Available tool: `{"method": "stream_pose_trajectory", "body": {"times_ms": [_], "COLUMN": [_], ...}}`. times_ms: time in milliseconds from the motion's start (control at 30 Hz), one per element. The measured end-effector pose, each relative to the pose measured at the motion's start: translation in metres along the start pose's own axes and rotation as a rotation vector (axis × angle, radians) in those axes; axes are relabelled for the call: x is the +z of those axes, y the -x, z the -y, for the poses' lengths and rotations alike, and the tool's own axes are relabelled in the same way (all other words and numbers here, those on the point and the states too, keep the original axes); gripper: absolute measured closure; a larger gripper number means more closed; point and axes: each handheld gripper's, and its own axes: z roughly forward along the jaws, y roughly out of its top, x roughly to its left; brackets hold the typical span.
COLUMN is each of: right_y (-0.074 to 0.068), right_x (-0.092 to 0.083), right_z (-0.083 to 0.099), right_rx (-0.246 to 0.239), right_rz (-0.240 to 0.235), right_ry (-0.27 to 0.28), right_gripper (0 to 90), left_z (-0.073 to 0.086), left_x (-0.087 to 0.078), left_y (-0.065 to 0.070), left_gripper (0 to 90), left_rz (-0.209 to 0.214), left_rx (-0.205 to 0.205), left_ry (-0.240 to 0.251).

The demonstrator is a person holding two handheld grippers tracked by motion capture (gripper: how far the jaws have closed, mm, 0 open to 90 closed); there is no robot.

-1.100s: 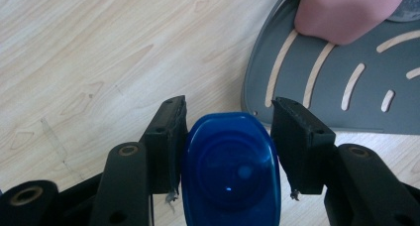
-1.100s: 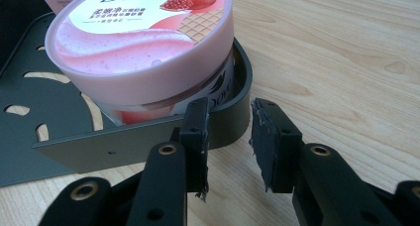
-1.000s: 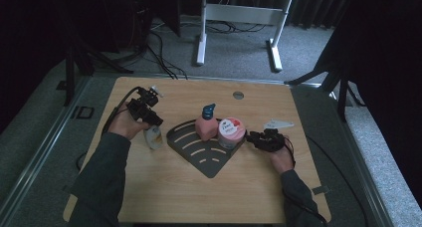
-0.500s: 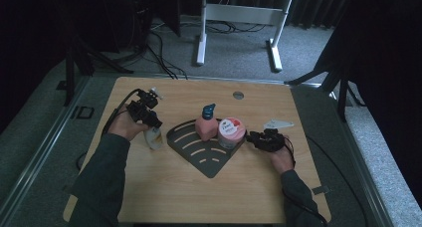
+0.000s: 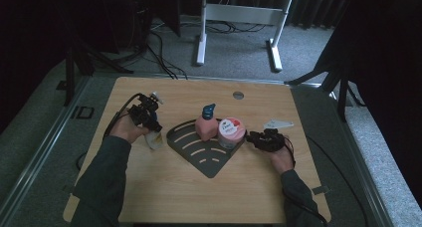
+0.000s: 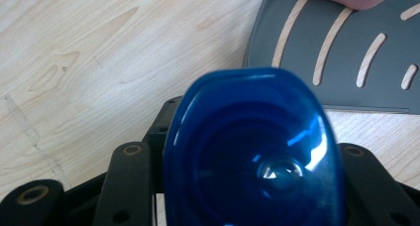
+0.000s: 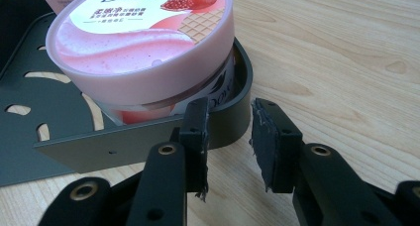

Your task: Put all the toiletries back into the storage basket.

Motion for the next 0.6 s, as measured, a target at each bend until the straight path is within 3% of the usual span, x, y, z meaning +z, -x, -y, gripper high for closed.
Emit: {"method": "stream_pose_trajectory", "body": {"times_ms": [600], "right_y": [-0.0001], "right_x": [0.0], "right_z": [0.0006], "right_rx": [0.003], "right_rz": [-0.001], "right_ry": [0.003], "right_gripper": [67.6], "left_z": [0.0042], "left_x": [0.007], "left_y": [-0.0006], "left_gripper": [51.2], "left_rz": [0.008], "left_rx": [-0.005], "left_ry": [-0.014]}}
